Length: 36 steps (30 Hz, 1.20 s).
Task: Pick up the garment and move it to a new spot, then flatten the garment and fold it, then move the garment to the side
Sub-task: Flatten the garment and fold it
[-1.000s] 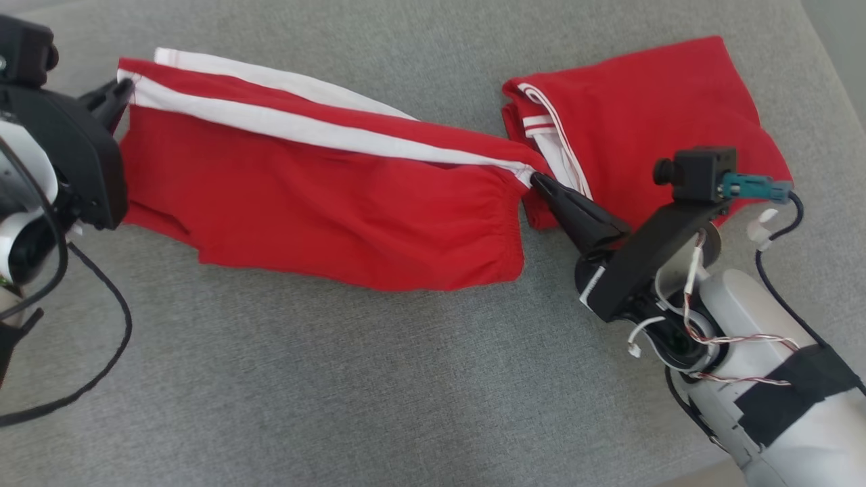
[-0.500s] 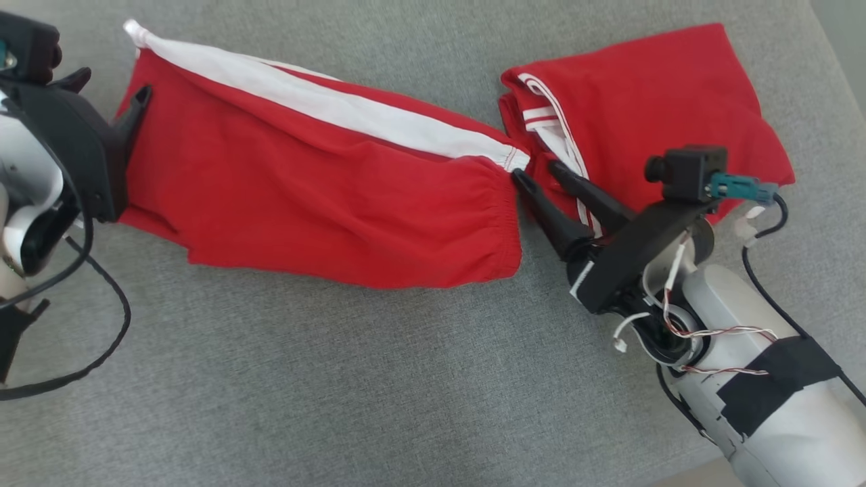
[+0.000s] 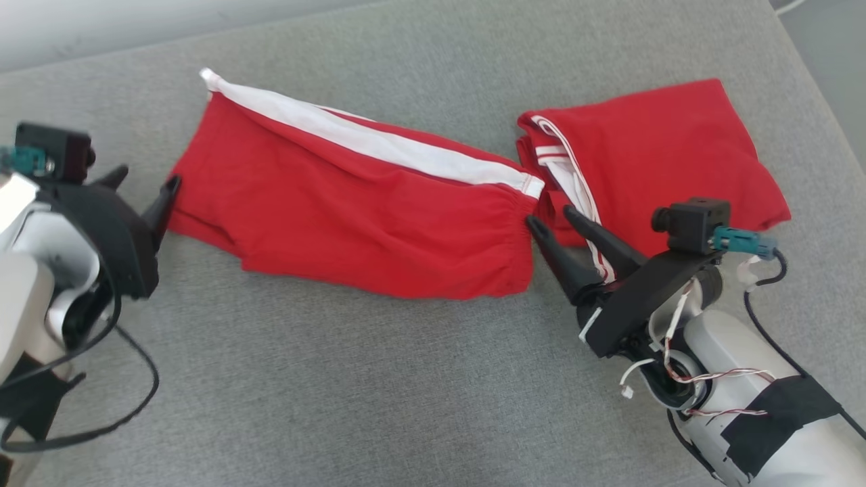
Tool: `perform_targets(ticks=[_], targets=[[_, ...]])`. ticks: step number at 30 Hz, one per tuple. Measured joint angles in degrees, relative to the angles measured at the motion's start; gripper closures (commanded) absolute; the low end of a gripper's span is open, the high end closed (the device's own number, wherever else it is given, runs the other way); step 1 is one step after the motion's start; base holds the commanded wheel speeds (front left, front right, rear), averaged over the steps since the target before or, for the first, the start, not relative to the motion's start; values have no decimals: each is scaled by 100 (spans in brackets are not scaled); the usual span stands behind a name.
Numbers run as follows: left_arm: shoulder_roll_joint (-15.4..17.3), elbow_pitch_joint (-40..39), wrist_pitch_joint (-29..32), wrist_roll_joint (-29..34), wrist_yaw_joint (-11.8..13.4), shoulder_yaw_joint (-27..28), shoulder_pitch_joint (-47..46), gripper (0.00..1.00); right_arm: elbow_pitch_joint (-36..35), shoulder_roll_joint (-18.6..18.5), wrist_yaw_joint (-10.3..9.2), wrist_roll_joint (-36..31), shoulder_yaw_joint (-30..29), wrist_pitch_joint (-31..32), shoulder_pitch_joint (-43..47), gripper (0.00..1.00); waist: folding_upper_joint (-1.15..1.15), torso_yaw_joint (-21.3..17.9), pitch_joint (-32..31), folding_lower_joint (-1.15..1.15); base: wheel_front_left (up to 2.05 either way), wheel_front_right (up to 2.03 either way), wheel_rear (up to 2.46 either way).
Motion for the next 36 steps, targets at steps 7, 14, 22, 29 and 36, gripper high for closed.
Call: perform_targets(ticks=[7, 14, 22, 29, 36], targets=[[-33, 66, -114, -364, 0, 20, 312, 0, -207, -25, 1, -79, 178, -108, 10, 0, 0, 91, -194, 0, 0, 0, 0], [16, 140, -142, -675, 0, 80, 515, 0, -378, -113, 1, -85, 249, -212, 32, 0, -1, -21, -261, 0, 0, 0, 0], [-3, 113, -154, -1031, 0, 119, 562, 0, -441, -179, 1, -85, 292, -304, 116, 0, 0, -139, -212, 1, 0, 0, 0], [-37, 148, -55, -1352, 0, 115, 623, 0, -472, -234, 1, -101, 312, -360, 113, 0, -1, -219, -123, 1, 0, 0, 0], [-130, 82, 102, -1763, 0, 105, 620, 100, -463, -348, 1, -101, 257, -456, 108, 0, 0, -199, -107, 2, 0, 0, 0]])
